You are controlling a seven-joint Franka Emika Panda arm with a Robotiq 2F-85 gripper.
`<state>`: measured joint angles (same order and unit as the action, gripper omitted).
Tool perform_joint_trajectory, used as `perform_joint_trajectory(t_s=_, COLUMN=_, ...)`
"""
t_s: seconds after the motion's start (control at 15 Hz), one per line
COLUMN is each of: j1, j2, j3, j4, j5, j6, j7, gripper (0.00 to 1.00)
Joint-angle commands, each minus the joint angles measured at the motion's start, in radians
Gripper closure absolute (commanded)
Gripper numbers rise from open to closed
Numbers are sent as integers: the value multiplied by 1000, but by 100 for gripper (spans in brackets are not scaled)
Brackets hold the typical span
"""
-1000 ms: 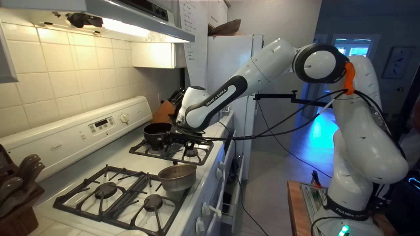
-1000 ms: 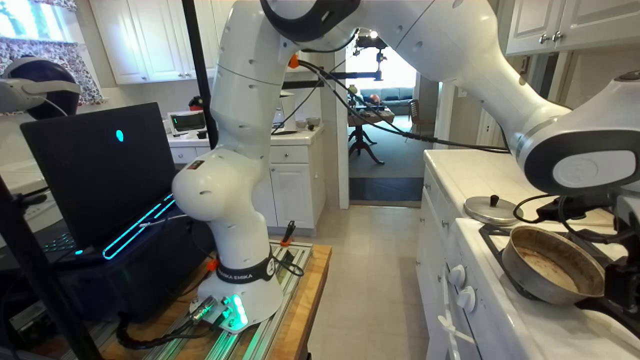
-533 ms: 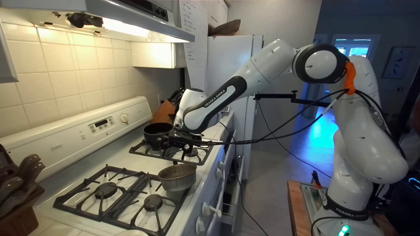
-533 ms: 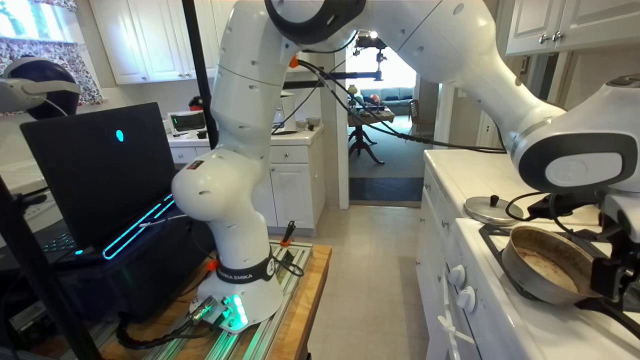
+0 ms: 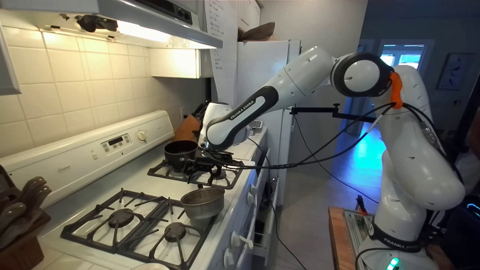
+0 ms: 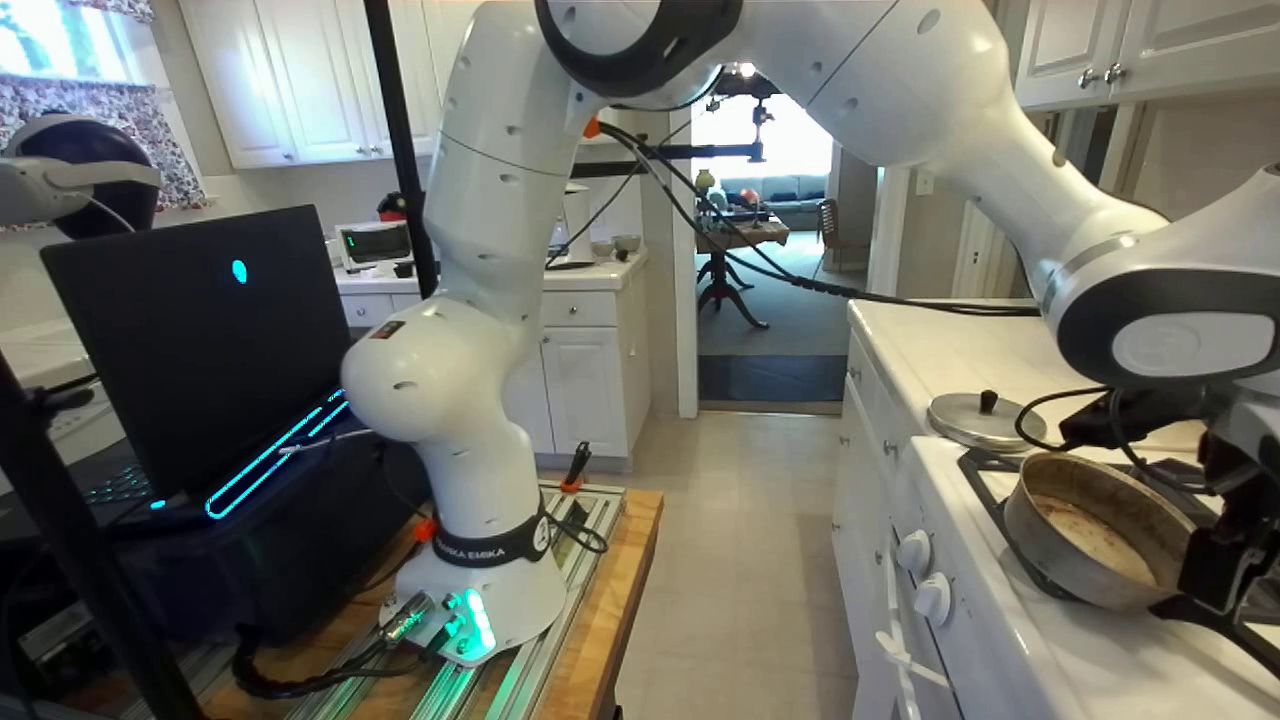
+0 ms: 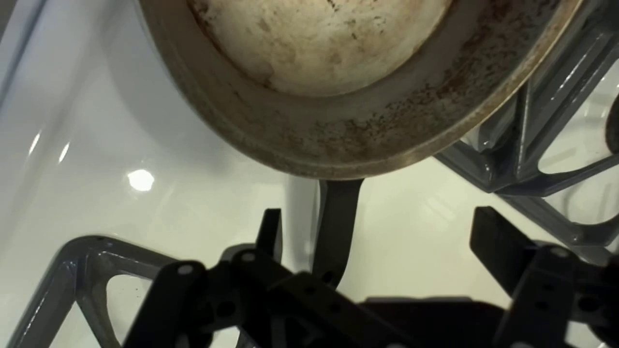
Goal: Remove the silver lid from the silver pot, put it on the counter and move the pot to the right
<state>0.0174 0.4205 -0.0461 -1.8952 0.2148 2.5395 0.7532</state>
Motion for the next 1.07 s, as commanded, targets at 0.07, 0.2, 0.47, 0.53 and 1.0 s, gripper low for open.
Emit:
perform_joint_trajectory(t_s=0.07, j1=-16, j2=44, j3=8, j4=79, j5=27, j6=-90, j7=-69, gripper=0)
perform_joint_trajectory(t_s=0.2, j1=-16, j2=55, j3=8, j4=94, j5=29, j6=-111, j7=-82, gripper=0)
perform_joint_trajectory(t_s=0.47, j1=-7, j2=73, j3=-5, j4=113, j5=15, j6=-134, j7=-73, gripper=0)
perform_joint_trajectory(t_s=0.53, j1=-6, j2=77, j3=-7, j4=117, j5=14, j6=-137, j7=-71, gripper=0)
perform_joint_trajectory(t_s=1.0, j1=1, j2=112, j3=-14, j4=151, j5=2, j6=-180, j7=-59, gripper=0)
